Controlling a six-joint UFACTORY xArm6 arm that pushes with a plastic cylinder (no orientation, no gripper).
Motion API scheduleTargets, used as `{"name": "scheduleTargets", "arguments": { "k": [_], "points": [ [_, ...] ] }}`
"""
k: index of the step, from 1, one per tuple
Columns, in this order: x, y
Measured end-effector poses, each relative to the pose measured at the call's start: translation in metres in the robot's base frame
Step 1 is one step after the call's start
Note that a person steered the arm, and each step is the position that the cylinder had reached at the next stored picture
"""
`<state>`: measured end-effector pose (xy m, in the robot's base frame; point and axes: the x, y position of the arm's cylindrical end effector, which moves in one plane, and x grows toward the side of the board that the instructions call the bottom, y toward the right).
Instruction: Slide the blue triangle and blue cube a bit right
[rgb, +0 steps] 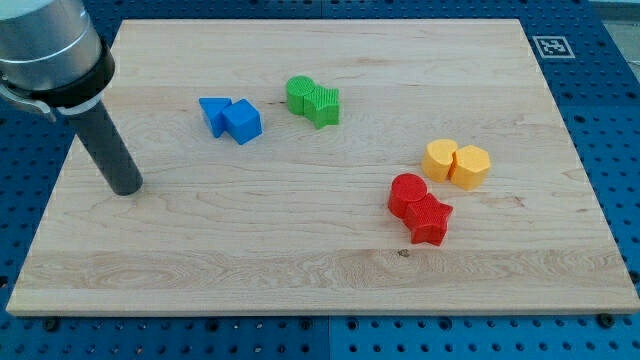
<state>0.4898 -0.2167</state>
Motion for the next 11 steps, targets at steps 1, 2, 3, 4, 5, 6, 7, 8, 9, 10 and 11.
{"name": "scheduleTargets", "arguments": {
  "k": [1, 2, 3, 4, 5, 6, 7, 8, 9, 10, 11],
  "points": [
    [0.001, 0.0],
    [0.001, 0.0],
    [0.001, 0.0],
    [-0.026, -0.008],
    [-0.049, -0.001],
    [-0.07, 0.013],
    [-0.089, 0.034],
    [-0.096, 0.056],
    [-0.096, 0.085],
    [-0.096, 0.113],
    [-0.106, 0.124]
  ]
}}
